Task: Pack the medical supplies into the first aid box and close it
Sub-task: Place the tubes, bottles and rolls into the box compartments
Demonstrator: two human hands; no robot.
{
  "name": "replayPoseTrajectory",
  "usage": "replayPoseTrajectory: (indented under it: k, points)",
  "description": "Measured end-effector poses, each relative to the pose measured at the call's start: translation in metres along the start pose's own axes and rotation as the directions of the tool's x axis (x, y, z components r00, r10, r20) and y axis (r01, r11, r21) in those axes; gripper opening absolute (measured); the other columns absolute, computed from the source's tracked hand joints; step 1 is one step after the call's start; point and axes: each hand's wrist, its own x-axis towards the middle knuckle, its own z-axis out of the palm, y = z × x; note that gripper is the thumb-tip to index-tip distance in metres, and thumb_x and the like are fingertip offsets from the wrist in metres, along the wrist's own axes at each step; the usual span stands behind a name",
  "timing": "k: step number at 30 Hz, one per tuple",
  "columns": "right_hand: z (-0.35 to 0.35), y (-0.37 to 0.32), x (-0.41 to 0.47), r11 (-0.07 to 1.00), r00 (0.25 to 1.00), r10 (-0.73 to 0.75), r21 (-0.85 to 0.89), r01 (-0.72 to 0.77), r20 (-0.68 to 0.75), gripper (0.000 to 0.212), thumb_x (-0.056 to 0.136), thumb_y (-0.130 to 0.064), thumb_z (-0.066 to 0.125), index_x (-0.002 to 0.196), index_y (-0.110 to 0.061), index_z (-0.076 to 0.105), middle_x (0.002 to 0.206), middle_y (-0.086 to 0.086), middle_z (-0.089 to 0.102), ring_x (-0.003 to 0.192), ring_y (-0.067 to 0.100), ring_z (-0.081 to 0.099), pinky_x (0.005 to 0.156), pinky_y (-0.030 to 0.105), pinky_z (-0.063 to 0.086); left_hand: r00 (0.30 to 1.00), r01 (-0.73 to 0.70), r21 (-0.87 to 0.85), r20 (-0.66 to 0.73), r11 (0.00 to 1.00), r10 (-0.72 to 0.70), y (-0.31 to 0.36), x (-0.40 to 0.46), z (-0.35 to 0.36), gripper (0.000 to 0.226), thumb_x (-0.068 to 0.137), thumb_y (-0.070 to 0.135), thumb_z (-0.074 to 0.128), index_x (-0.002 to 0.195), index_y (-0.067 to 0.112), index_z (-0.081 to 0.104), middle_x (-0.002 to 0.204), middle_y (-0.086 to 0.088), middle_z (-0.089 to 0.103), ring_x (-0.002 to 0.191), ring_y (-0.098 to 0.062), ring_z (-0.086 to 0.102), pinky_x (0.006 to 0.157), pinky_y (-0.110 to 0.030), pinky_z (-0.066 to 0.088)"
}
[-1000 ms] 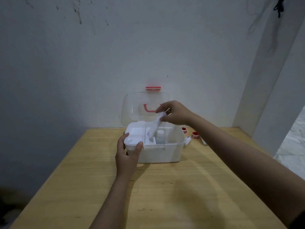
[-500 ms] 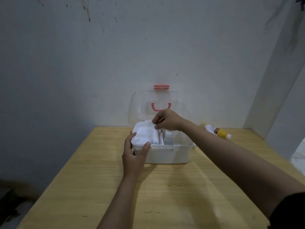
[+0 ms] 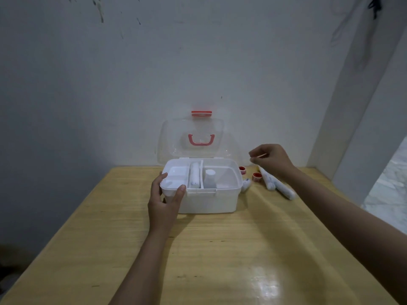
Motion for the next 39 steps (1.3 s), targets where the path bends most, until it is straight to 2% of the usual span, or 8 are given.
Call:
replayPoseTrajectory:
  k: [4, 10, 13, 19, 23, 29, 33, 39]
  points:
    - [-0.019, 0.047, -0.019, 0.972, 0.995, 0.102, -0.210, -0.104, -0.022, 0.020, 0.077, -0.018, 0.071, 0.096, -0.014, 0.073, 0.098, 0.003, 0.073, 0.086, 0.013, 0.063, 0.076, 0.024, 0.042, 1.000, -0.006, 0.013, -0.006, 1.000, 0.006, 0.001, -0.001, 0.000, 0.050, 0.079, 0.023, 0.072, 0.124, 0.028, 0.050, 0.126, 0.011, 0.052, 0.114, -0.010, 0.051, 0.089, -0.032, 0.050]
    - [-0.011, 0.087, -0.047, 0.925, 0.987, 0.135, -0.346, -0.158, -0.090, 0.042, 0.077, -0.031, 0.070, 0.116, -0.019, 0.062, 0.111, 0.012, 0.063, 0.097, 0.025, 0.061, 0.075, 0.035, 0.049, 1.000, -0.012, 0.024, -0.009, 1.000, 0.012, 0.005, -0.003, 0.001, 0.050, 0.080, 0.021, 0.071, 0.125, 0.026, 0.049, 0.127, 0.010, 0.050, 0.112, -0.011, 0.050, 0.086, -0.029, 0.049]
    - [0.007, 0.093, -0.057, 0.915, 0.973, 0.151, -0.348, -0.204, -0.173, 0.040, 0.080, -0.037, 0.064, 0.118, -0.025, 0.056, 0.113, 0.009, 0.055, 0.098, 0.027, 0.057, 0.070, 0.033, 0.044, 1.000, -0.010, 0.019, -0.008, 1.000, 0.011, 0.005, -0.003, 0.001, 0.051, 0.080, 0.020, 0.071, 0.126, 0.024, 0.049, 0.125, 0.009, 0.051, 0.112, -0.011, 0.051, 0.082, -0.022, 0.047]
    - [0.033, 0.093, -0.047, 0.901, 0.929, 0.287, -0.264, -0.345, -0.233, 0.042, 0.079, -0.036, 0.066, 0.117, -0.018, 0.059, 0.133, 0.016, 0.045, 0.114, 0.034, 0.051, 0.084, 0.039, 0.046, 1.000, -0.010, 0.023, 0.001, 1.000, 0.010, 0.006, -0.003, 0.001, 0.051, 0.081, 0.020, 0.070, 0.128, 0.024, 0.048, 0.123, 0.011, 0.050, 0.108, -0.008, 0.050, 0.067, -0.004, 0.044]
    - [0.041, 0.090, -0.042, 0.890, 0.896, 0.322, -0.226, -0.397, -0.307, 0.035, 0.080, -0.027, 0.063, 0.112, -0.013, 0.061, 0.124, 0.018, 0.048, 0.112, 0.035, 0.048, 0.085, 0.039, 0.045, 1.000, -0.010, 0.032, -0.002, 0.999, 0.010, 0.005, -0.003, 0.001, 0.052, 0.081, 0.020, 0.069, 0.128, 0.024, 0.048, 0.123, 0.012, 0.050, 0.109, -0.008, 0.050, 0.070, -0.007, 0.044]
    - [0.038, 0.089, -0.049, 0.936, 0.864, 0.315, -0.024, -0.352, -0.393, 0.028, 0.080, -0.013, 0.060, 0.107, -0.005, 0.063, 0.117, 0.021, 0.052, 0.101, 0.035, 0.056, 0.087, 0.037, 0.047, 1.000, -0.005, 0.038, -0.009, 0.999, 0.005, 0.005, -0.002, 0.001, 0.051, 0.081, 0.021, 0.070, 0.128, 0.024, 0.049, 0.126, 0.010, 0.050, 0.111, -0.009, 0.049, 0.076, -0.014, 0.044]
    - [0.022, 0.075, -0.057, 0.962, 0.852, 0.273, 0.109, -0.251, -0.446, 0.028, 0.079, -0.008, 0.063, 0.106, -0.004, 0.067, 0.116, 0.017, 0.055, 0.105, 0.027, 0.055, 0.083, 0.025, 0.038, 1.000, -0.004, 0.043, -0.007, 0.999, 0.005, 0.006, -0.002, 0.001, 0.051, 0.081, 0.021, 0.070, 0.127, 0.024, 0.049, 0.124, 0.010, 0.050, 0.111, -0.010, 0.049, 0.074, -0.014, 0.044]
    - [-0.011, 0.038, -0.059, 0.999, 0.902, -0.024, 0.014, 0.033, -0.431, 0.024, 0.074, -0.007, 0.070, 0.098, -0.010, 0.071, 0.106, 0.010, 0.062, 0.092, 0.010, 0.051, 0.078, 0.021, 0.037, 1.000, 0.009, 0.019, 0.001, 1.000, -0.009, 0.007, -0.003, 0.001, 0.051, 0.081, 0.022, 0.071, 0.126, 0.026, 0.049, 0.126, 0.009, 0.050, 0.111, -0.010, 0.050, 0.076, -0.016, 0.045]
